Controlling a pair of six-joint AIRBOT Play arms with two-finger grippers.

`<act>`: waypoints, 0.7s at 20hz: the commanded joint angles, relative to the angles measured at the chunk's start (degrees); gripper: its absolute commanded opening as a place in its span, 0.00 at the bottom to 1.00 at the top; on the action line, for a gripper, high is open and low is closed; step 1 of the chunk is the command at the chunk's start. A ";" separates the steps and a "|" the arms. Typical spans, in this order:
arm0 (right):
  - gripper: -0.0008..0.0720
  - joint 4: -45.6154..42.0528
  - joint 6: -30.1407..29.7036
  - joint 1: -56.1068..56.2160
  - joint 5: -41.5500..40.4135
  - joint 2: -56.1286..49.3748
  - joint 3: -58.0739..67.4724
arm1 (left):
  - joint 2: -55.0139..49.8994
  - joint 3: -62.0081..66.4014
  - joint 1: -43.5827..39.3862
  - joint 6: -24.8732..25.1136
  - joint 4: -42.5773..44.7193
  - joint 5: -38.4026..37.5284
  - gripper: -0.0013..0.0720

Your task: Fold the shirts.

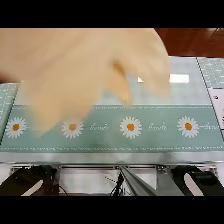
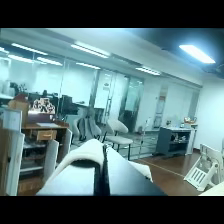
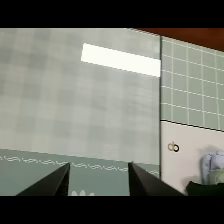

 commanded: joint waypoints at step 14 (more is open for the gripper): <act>0.61 -4.31 0.11 0.04 5.01 2.03 0.07 | -23.30 0.17 -13.42 -2.67 -0.52 -18.29 0.04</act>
